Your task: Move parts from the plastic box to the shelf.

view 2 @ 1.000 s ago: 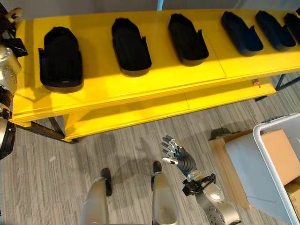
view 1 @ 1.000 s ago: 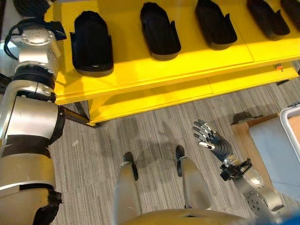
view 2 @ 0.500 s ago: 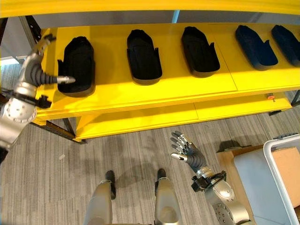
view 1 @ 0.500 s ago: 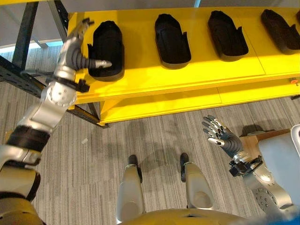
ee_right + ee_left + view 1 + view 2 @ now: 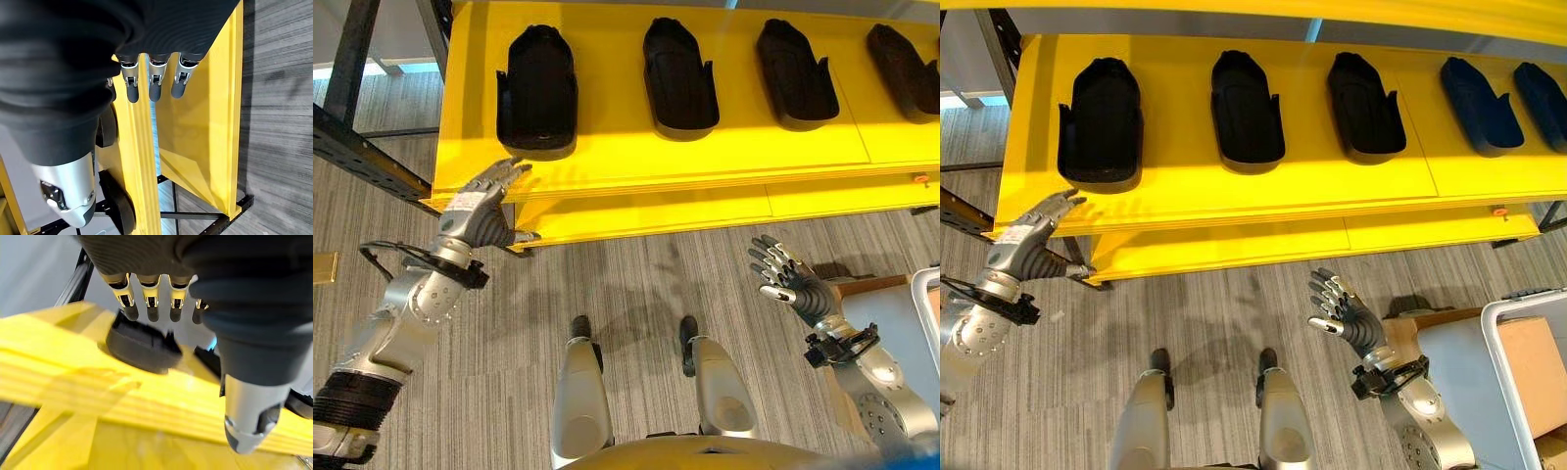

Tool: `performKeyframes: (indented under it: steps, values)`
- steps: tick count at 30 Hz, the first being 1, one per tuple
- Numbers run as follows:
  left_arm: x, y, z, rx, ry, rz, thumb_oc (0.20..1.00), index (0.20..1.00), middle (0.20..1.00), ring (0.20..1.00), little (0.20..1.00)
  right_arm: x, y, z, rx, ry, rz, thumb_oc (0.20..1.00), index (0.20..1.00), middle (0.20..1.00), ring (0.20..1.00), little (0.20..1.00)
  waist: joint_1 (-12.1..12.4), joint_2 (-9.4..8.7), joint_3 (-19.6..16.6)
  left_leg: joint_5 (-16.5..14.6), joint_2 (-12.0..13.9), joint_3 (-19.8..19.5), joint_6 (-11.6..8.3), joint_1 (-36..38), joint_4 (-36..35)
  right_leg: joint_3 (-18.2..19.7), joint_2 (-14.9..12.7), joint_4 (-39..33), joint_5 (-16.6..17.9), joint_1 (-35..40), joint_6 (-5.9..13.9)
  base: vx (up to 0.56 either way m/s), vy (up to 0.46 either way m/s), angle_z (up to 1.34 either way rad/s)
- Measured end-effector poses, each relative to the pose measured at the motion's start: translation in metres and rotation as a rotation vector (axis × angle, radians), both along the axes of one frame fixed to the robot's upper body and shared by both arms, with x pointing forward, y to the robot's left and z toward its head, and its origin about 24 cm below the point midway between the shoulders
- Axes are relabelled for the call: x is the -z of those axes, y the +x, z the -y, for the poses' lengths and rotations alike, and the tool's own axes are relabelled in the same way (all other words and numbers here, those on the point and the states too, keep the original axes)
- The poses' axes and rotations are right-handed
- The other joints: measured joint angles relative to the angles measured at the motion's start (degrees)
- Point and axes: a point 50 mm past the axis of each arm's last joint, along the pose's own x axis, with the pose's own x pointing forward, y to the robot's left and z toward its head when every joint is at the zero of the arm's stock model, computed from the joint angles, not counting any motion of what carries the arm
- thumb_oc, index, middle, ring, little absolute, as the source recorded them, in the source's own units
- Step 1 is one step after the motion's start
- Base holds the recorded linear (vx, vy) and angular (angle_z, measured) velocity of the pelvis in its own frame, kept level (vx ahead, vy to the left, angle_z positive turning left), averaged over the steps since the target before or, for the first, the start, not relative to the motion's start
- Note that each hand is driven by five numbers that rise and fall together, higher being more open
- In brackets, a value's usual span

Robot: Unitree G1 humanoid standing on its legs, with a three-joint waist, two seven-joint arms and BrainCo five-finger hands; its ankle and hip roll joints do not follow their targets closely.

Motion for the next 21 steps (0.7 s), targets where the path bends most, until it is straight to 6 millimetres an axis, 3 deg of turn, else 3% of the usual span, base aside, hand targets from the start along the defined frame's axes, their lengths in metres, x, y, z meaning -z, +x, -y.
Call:
performKeyframes:
  steps: [15, 21]
  values:
    - [0.032, 0.017, 0.021, 0.046, 0.053, -0.108, 1.000, 1.000, 1.000, 1.000, 1.000, 0.000, 0.000, -0.001, -0.002, -0.001, -0.001, 1.000, 1.000, 1.000, 1.000, 1.000, -0.3, 1.07, 1.6, -0.1, 0.0, 0.2, -0.12, 0.0, 0.3, 0.3, 0.0, 0.5, -0.1, -0.3, -0.05, 0.00, 0.000, 0.00]
    - [0.040, 0.022, 0.016, 0.009, 0.042, -0.135, 1.000, 1.000, 1.000, 1.000, 1.000, -0.002, 0.000, -0.002, -0.008, -0.002, 0.006, 1.000, 1.000, 1.000, 1.000, 1.000, -0.4, 0.97, 2.4, -0.3, 0.1, 0.9, -0.09, -0.5, 1.1, 1.0, 0.0, 2.0, -0.4, -1.6, -0.07, 0.00, 0.010, -0.05]
